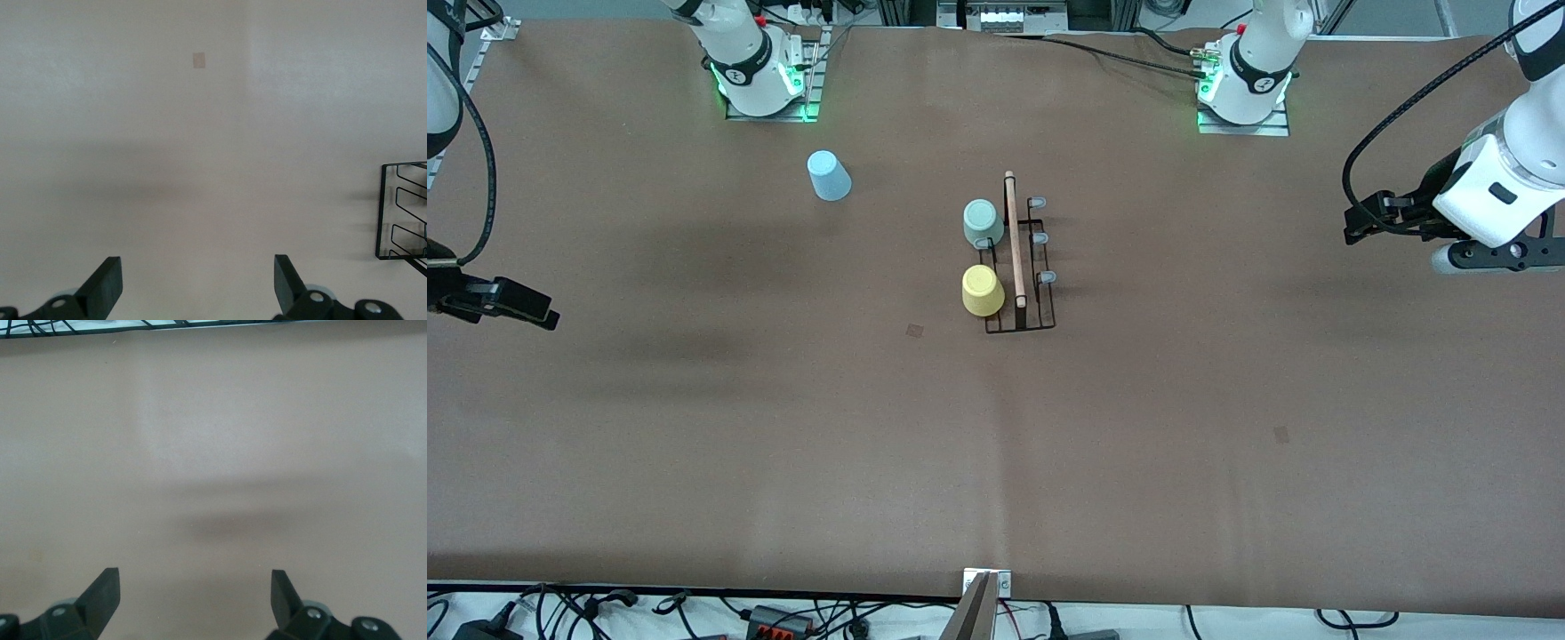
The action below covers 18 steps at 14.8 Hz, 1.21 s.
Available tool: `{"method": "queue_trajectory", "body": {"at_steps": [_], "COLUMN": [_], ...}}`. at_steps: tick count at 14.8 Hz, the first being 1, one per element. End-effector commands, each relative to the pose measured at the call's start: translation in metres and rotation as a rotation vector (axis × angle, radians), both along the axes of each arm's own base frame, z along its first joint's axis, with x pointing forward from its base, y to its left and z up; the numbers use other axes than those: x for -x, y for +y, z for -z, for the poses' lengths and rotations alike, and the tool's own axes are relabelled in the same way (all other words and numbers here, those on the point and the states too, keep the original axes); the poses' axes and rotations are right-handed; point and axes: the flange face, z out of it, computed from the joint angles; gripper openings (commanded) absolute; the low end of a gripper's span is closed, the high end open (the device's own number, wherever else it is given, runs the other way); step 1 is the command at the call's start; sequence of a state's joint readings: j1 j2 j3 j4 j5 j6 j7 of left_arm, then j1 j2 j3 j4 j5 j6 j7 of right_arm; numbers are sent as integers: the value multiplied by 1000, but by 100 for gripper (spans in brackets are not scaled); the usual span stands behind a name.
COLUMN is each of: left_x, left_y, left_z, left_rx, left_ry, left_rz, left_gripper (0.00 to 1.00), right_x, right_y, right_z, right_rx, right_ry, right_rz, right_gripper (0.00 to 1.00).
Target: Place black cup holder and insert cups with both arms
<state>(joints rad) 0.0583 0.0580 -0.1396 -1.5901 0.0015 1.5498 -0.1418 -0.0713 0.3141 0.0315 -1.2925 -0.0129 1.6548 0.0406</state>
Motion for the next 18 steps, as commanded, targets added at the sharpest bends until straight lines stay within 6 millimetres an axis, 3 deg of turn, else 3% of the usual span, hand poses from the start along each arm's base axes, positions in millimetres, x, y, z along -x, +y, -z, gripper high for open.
{"method": "queue_trajectory", "body": {"at_steps": [1,6,12,18], "left_x": [-2,0,0,-2], "left_y": [4,5,8,6], "left_z": [-4,-3,-3,-5], "left_rx": [3,2,2,4], "left_ry": [8,17,20,8], "left_rz": [14,11,7,8], "left_gripper": [100,100,100,100], "right_x": [17,38,71,76], "right_y": [-3,-10,-7,-3], "right_z": [-14,-17,-5,-5], "right_rx": [8,7,21,26], "right_ry": [21,123,65,51], "right_rz": [-16,0,-6,-44], "right_gripper": [100,100,100,100]}}
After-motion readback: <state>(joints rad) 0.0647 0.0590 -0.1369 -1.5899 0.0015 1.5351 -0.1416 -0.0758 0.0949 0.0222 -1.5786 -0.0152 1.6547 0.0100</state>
